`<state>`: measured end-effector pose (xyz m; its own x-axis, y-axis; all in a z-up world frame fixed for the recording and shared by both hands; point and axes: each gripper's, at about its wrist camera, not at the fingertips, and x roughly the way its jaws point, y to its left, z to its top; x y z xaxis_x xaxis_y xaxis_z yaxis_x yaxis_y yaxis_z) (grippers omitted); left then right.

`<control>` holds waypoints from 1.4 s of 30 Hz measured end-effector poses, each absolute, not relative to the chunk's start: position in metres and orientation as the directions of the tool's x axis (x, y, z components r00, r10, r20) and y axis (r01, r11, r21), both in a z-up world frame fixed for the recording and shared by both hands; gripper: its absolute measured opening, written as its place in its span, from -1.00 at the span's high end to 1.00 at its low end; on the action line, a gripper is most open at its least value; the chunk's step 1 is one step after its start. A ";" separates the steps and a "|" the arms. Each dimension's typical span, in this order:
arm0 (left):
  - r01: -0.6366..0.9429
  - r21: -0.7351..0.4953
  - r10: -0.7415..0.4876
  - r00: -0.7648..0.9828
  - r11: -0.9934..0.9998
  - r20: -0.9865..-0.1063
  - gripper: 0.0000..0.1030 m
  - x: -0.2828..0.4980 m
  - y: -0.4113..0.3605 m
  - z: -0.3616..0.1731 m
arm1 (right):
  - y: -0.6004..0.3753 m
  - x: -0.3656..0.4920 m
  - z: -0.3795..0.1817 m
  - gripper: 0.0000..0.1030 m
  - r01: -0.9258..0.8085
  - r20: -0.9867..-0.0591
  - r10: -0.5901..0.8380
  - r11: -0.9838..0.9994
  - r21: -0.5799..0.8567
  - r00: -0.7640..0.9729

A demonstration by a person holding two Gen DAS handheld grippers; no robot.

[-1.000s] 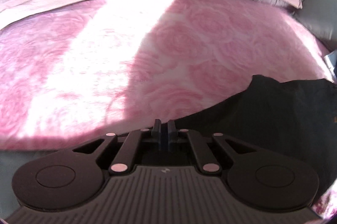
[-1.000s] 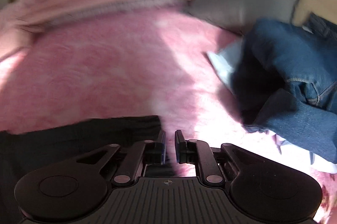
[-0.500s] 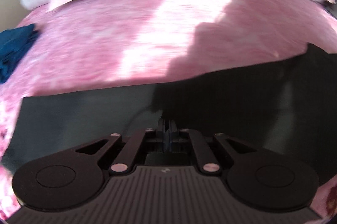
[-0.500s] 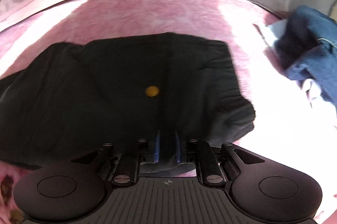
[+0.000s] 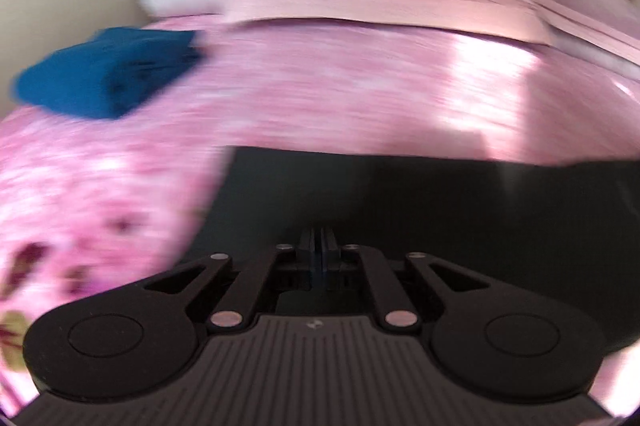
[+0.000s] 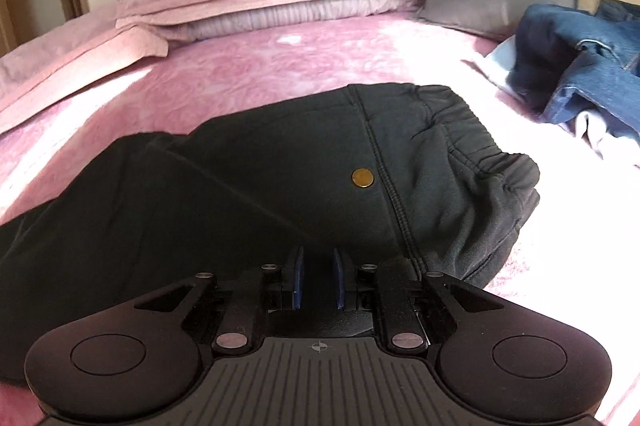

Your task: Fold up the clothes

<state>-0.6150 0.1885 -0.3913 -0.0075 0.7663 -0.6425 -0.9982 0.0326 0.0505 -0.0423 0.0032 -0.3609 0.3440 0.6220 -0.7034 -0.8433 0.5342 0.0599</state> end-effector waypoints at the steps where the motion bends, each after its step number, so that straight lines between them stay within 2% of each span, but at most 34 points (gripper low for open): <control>1: -0.999 0.042 0.769 -0.035 -0.010 -0.639 0.96 -0.626 0.189 -0.386 | 0.005 -0.045 -0.359 0.72 -0.838 -0.704 0.614 0.543 0.049 0.357; 3: -0.997 -0.003 0.775 -0.053 -0.071 -0.630 1.00 -0.639 0.184 -0.372 | 0.008 -0.055 -0.350 0.72 -0.832 -0.698 0.614 0.552 0.047 0.368; 6: -1.000 -0.020 0.808 0.009 -0.003 -0.589 0.98 -0.633 0.169 -0.362 | 0.010 -0.075 -0.347 0.72 -0.849 -0.668 0.667 0.519 0.102 0.328; 10: -1.000 0.011 0.792 0.009 0.020 -0.611 0.92 -0.628 0.158 -0.393 | 0.017 -0.103 -0.368 0.71 -0.879 -0.673 0.681 0.468 0.096 0.289; 14: -0.999 -0.036 0.840 -0.001 -0.024 -0.543 0.92 -0.632 0.139 -0.400 | 0.002 -0.118 -0.394 0.71 -0.900 -0.595 0.736 0.434 0.048 0.323; 16: -0.997 -0.056 0.836 -0.013 -0.052 -0.548 0.92 -0.628 0.134 -0.395 | -0.005 -0.120 -0.398 0.71 -0.899 -0.569 0.754 0.434 0.057 0.327; 19: -0.998 -0.036 0.823 -0.019 -0.048 -0.568 0.91 -0.611 0.120 -0.378 | -0.011 -0.125 -0.391 0.70 -0.890 -0.582 0.735 0.454 0.044 0.347; 20: -0.998 -0.040 0.806 -0.009 -0.041 -0.592 0.83 -0.605 0.114 -0.373 | -0.014 -0.129 -0.384 0.69 -0.884 -0.595 0.723 0.465 0.043 0.351; 21: -0.998 -0.047 0.785 0.002 -0.034 -0.619 0.81 -0.598 0.108 -0.368 | -0.020 -0.134 -0.377 0.59 -0.882 -0.603 0.717 0.469 0.046 0.350; 23: -0.997 -0.078 0.757 0.036 -0.019 -0.652 0.75 -0.585 0.091 -0.359 | -0.034 -0.146 -0.362 0.05 -0.879 -0.619 0.708 0.473 0.059 0.340; 24: -0.997 -0.081 0.750 0.051 -0.004 -0.659 0.73 -0.577 0.080 -0.356 | -0.043 -0.151 -0.355 -0.57 -0.876 -0.635 0.702 0.475 0.081 0.322; 25: -0.997 -0.076 0.748 0.060 0.012 -0.661 0.69 -0.569 0.070 -0.352 | -0.053 -0.157 -0.350 -0.68 -0.877 -0.636 0.710 0.468 0.108 0.301; 27: -0.997 -0.063 0.744 0.073 0.042 -0.664 0.62 -0.553 0.049 -0.346 | -0.074 -0.171 -0.342 -0.68 -0.880 -0.628 0.729 0.453 0.144 0.273; 31: -0.995 -0.040 0.733 0.097 0.095 -0.673 0.47 -0.528 0.010 -0.335 | -0.106 -0.196 -0.331 -0.68 -0.888 -0.660 0.699 0.448 0.103 0.276; 38: -0.986 0.020 0.761 0.115 0.166 -0.639 0.33 -0.502 -0.038 -0.318 | -0.147 -0.217 -0.310 -0.68 -0.883 -0.680 0.681 0.458 0.105 0.272; 42: -0.978 0.041 0.766 0.133 0.203 -0.629 0.33 -0.492 -0.059 -0.312 | -0.164 -0.225 -0.306 -0.68 -0.886 -0.670 0.691 0.452 0.108 0.271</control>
<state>-0.4918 -0.0594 -0.3123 0.1326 0.7661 -0.6289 -0.9782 0.2034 0.0415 -0.2254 -0.1644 -0.3057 0.2707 0.6911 -0.6701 -0.8856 0.4518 0.1082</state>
